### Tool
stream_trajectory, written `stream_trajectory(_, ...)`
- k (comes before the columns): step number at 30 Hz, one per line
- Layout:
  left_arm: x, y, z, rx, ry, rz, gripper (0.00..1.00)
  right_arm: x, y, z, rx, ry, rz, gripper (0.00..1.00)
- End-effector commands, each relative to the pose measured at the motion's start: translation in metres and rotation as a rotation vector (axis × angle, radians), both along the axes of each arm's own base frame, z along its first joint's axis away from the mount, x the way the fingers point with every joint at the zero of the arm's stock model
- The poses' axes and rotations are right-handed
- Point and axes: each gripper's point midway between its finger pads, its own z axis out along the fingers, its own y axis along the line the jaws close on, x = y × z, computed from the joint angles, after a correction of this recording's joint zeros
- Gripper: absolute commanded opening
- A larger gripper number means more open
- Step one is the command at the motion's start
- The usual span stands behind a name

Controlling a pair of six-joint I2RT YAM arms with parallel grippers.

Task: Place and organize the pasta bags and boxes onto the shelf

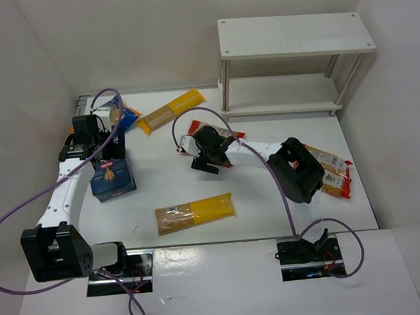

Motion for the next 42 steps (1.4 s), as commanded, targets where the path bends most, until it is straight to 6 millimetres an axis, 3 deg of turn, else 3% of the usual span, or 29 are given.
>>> stream_trajectory(1, 0.004, -0.003, 0.009, -0.010, -0.045, -0.006, 1.00, 0.016, 0.008, -0.015, 0.059, 0.041, 0.010, 0.96)
stream_trajectory(2, 0.004, -0.004, 0.009, -0.009, -0.044, -0.019, 1.00, 0.021, 0.003, -0.016, 0.053, 0.048, -0.004, 0.87)
stream_trajectory(3, 0.004, -0.004, 0.009, -0.009, -0.044, -0.019, 1.00, 0.022, 0.006, -0.017, 0.066, 0.056, -0.009, 0.63)
stream_trajectory(6, 0.004, -0.004, 0.009, -0.009, -0.044, -0.019, 1.00, 0.018, 0.004, -0.022, 0.046, 0.088, -0.018, 0.29)
stream_trajectory(7, 0.004, -0.004, 0.012, -0.009, -0.053, -0.019, 1.00, 0.017, 0.004, -0.022, 0.053, 0.091, -0.028, 0.08)
stream_trajectory(8, 0.004, -0.004, 0.012, -0.009, -0.053, -0.019, 1.00, 0.013, 0.002, -0.026, 0.046, 0.110, -0.024, 0.02)
stream_trajectory(12, 0.004, -0.006, 0.012, -0.015, -0.054, -0.026, 1.00, 0.000, 0.001, -0.011, 0.060, 0.146, -0.001, 0.00)
stream_trajectory(18, 0.003, -0.008, 0.015, -0.007, -0.062, -0.041, 1.00, -0.063, 0.019, 0.010, 0.112, 0.332, 0.109, 0.00)
stream_trajectory(25, 0.002, -0.009, 0.011, -0.008, -0.053, -0.041, 1.00, -0.110, 0.042, 0.094, 0.376, 0.404, 0.243, 0.00)
stream_trajectory(29, 0.003, -0.008, 0.016, -0.006, -0.071, -0.041, 1.00, -0.108, 0.038, 0.137, 0.546, 0.374, 0.224, 0.00)
stream_trajectory(33, 0.001, -0.007, 0.012, -0.001, -0.062, -0.035, 1.00, -0.089, 0.022, 0.183, 0.685, 0.283, 0.168, 0.00)
stream_trajectory(37, 0.001, -0.007, 0.012, -0.001, -0.062, -0.035, 1.00, -0.071, -0.003, 0.200, 0.773, 0.235, 0.074, 0.00)
stream_trajectory(38, 0.001, -0.007, 0.012, -0.001, -0.062, -0.035, 1.00, -0.068, -0.012, 0.213, 0.811, 0.209, 0.051, 0.00)
stream_trajectory(42, 0.001, -0.007, 0.012, -0.001, -0.062, -0.035, 1.00, -0.071, -0.025, 0.223, 0.803, 0.138, 0.068, 0.00)
